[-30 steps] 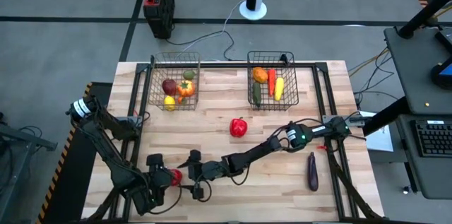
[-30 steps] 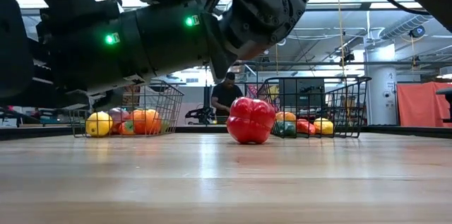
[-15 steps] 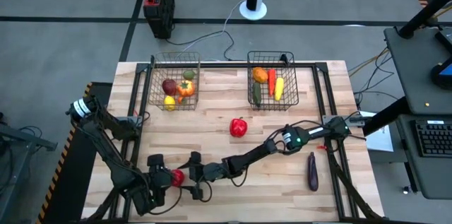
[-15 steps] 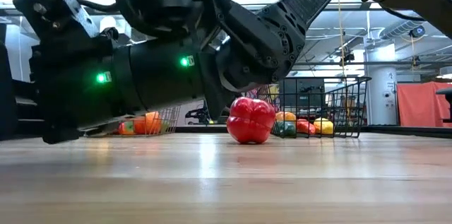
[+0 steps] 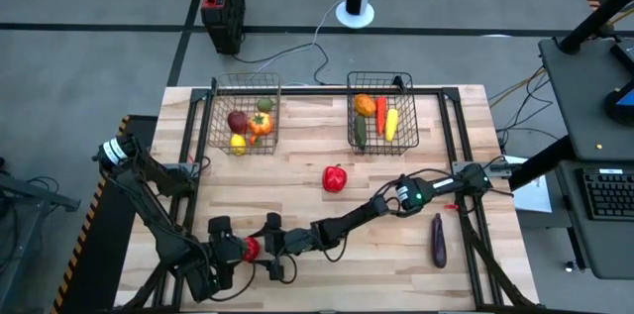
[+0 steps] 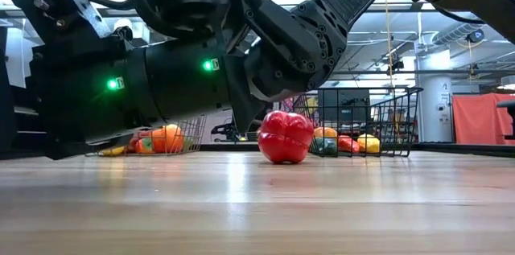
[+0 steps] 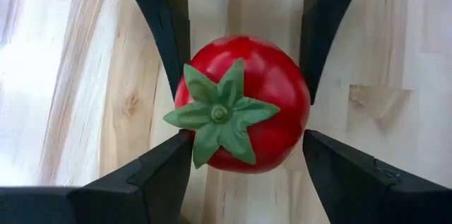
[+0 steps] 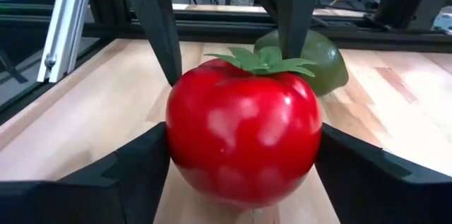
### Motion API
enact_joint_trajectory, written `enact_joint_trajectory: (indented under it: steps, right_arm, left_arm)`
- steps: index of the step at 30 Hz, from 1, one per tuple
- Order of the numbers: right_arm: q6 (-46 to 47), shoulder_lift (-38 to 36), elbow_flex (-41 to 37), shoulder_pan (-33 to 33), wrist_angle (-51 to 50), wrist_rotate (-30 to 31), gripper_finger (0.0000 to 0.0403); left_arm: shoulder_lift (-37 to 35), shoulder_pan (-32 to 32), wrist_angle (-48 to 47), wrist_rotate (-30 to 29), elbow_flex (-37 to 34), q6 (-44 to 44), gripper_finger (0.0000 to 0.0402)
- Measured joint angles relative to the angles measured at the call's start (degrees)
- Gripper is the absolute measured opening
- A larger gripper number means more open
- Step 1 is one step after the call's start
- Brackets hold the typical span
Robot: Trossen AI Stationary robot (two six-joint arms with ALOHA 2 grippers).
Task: Sort produce into baskets
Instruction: Put the red tomato into the left yellow wire basket
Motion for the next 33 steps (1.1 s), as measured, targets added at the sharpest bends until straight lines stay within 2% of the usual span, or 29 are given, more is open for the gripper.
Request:
enact_joint_trajectory:
  steps: [4, 9, 11, 13, 16, 20, 25, 28, 33]
  right_arm:
    - [0.02, -0.74, -0.24, 0.00, -1.02, -0.01, 0.0291]
    - [-0.64, -4.47, -1.16, 0.11, -8.33, 0.31, 0.0298]
    - [-1.41, -6.17, -1.87, 0.20, -11.77, 0.81, 0.0297]
    - [-2.62, -8.03, -2.75, 0.46, -16.28, 2.62, 0.0296]
    - [-4.82, -10.94, -4.98, 1.27, -21.77, 8.53, 0.0295]
    - [-6.50, -15.95, -11.55, 2.79, -22.65, 15.72, 0.0297]
    - [-6.53, -24.36, -23.06, 4.78, -15.63, 18.81, 0.0297]
    - [-5.87, -28.39, -30.83, 5.99, -4.05, 18.07, 0.0299]
    - [-5.88, -31.96, -39.53, 7.26, 12.72, 15.82, 0.0299]
  left_arm:
    - [-0.01, -0.01, -1.43, 0.05, 0.96, 0.04, 0.0251]
    - [-0.45, -0.76, -6.92, -0.11, 4.53, 0.26, 0.0251]
    - [-0.64, -1.27, -9.61, -1.90, 5.93, 0.35, 0.0251]
    - [-0.82, -2.00, -11.90, -5.36, 7.30, 0.39, 0.0251]
    - [-0.99, -3.10, -13.74, -12.50, 9.19, 0.37, 0.0251]
    - [-1.18, -3.71, -14.34, -22.17, 11.34, 0.26, 0.0251]
    - [-1.22, -3.69, -14.16, -31.50, 12.02, 2.49, 0.0251]
    - [-1.25, -3.69, -12.94, -38.32, 11.69, 2.76, 0.0251]
    - [-1.25, -3.34, -10.19, -42.85, 10.96, 5.60, 0.0251]
